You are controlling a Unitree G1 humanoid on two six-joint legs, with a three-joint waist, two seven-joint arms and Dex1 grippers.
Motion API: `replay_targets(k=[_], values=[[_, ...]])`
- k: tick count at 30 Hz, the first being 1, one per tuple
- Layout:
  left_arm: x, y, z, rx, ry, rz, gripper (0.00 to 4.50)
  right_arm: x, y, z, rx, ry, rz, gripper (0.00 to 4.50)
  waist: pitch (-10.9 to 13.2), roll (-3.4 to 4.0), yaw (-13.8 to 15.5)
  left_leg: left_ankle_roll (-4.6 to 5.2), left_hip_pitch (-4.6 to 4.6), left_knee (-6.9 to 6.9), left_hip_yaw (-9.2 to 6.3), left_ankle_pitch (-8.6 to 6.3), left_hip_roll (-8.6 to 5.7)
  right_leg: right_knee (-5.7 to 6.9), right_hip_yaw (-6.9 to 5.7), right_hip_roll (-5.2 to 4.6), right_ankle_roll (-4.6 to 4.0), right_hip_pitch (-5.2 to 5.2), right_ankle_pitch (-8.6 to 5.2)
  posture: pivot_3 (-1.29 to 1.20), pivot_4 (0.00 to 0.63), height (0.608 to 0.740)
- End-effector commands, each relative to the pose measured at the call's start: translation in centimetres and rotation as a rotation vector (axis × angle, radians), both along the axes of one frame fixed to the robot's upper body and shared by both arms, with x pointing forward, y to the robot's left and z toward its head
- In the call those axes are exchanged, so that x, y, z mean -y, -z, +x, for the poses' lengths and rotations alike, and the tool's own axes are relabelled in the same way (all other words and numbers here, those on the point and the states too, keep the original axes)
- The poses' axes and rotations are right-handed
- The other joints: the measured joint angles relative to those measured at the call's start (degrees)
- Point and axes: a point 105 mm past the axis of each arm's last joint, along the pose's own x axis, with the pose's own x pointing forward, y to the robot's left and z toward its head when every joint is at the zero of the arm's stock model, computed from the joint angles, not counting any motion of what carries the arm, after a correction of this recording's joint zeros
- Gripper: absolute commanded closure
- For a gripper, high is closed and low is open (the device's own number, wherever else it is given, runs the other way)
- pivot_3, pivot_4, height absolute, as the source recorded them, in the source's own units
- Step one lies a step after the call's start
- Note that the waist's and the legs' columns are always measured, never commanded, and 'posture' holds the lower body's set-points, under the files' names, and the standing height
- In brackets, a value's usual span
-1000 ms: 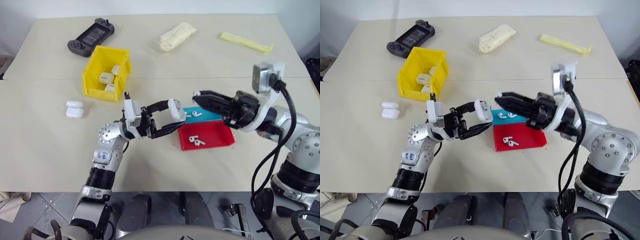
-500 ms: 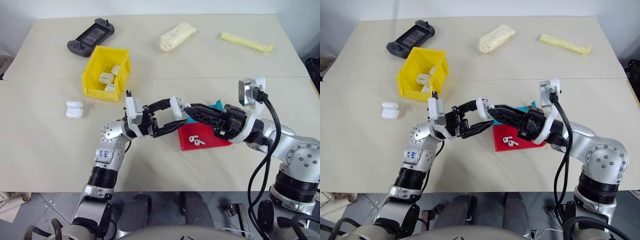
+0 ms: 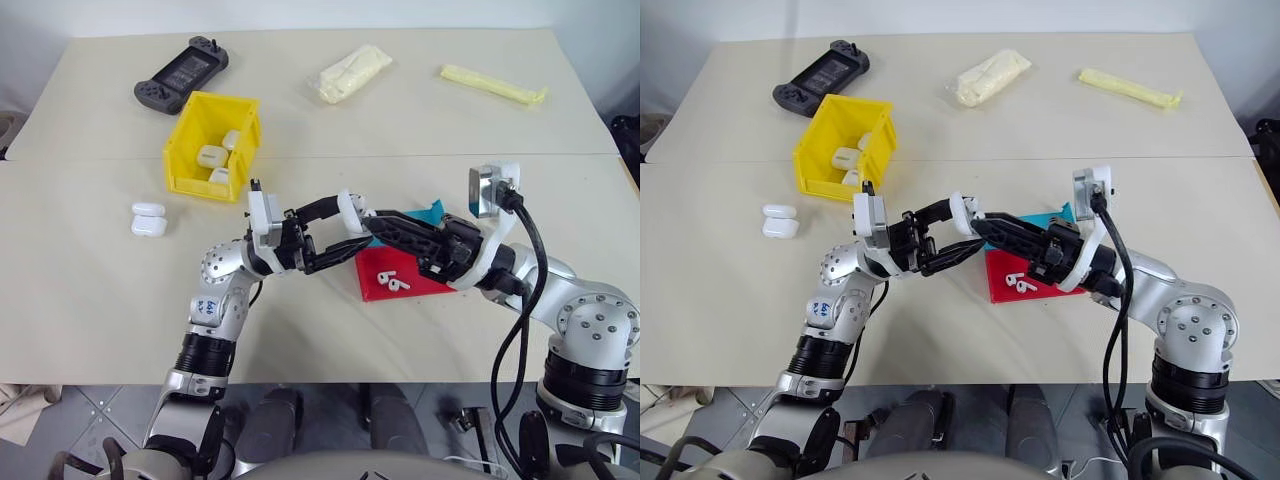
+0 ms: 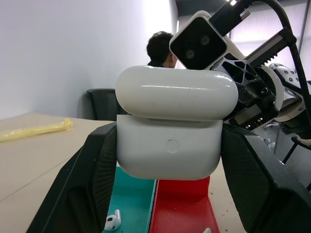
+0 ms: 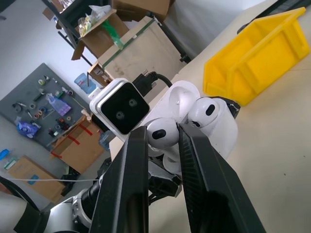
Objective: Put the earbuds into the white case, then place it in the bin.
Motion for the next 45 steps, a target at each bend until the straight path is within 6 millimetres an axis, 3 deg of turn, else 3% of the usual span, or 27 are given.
replay_targets(k=[1,11,24,28,38,45], values=[[0.0,-2.2,-0.6,0.078,0.012,-0.070,1.70,0.0,1.2,0.0,-0.055,0.001,-0.042,3.26,0.0,0.00,0.0,0.00,0.00,0.00,0.00,0.00,0.00,0.00,0.00,0.00,0.00,0.00,0.00,0.00,0.150,0.740],[0.0,-1.9,-0.8,0.069,0.034,-0.076,1.70,1.2,-0.3,0.3,0.064,0.041,-0.083,0.03,0.0,0.00,0.1,0.00,0.00,0.00,0.01,0.00,-0.01,-0.02,0.00,0.00,0.00,0.01,0.00,0.00,0.150,0.740],[-0.7,-1.2,-0.6,0.050,0.025,-0.068,1.70,5.5,0.1,-0.3,0.110,0.141,-0.189,0.03,0.0,-0.02,0.2,0.03,0.00,0.00,0.03,0.00,-0.02,-0.04,0.00,0.00,0.01,0.04,0.01,0.00,0.150,0.740],[-0.9,-1.1,-0.4,0.044,0.026,-0.061,1.70,5.3,0.0,-1.4,0.162,0.080,-0.244,0.97,0.0,-0.02,0.2,0.03,0.00,0.00,0.04,0.01,0.00,-0.04,0.00,0.01,0.01,0.04,0.01,0.00,0.150,0.740],[-0.5,-0.7,-0.5,0.032,0.042,-0.050,1.70,1.5,-1.8,-3.1,0.263,-0.093,-0.224,4.47,0.0,-0.04,0.3,0.04,0.02,0.01,0.03,0.00,-0.02,-0.08,0.00,-0.02,0.02,0.07,0.01,0.00,0.150,0.740],[-0.3,-0.6,-0.7,0.027,0.048,-0.050,1.70,0.3,-2.0,-2.7,0.291,-0.114,-0.222,4.47,0.0,-0.04,0.3,0.04,0.02,0.01,0.02,0.01,0.00,-0.09,-0.01,-0.01,0.03,0.08,0.02,0.00,0.150,0.740]])
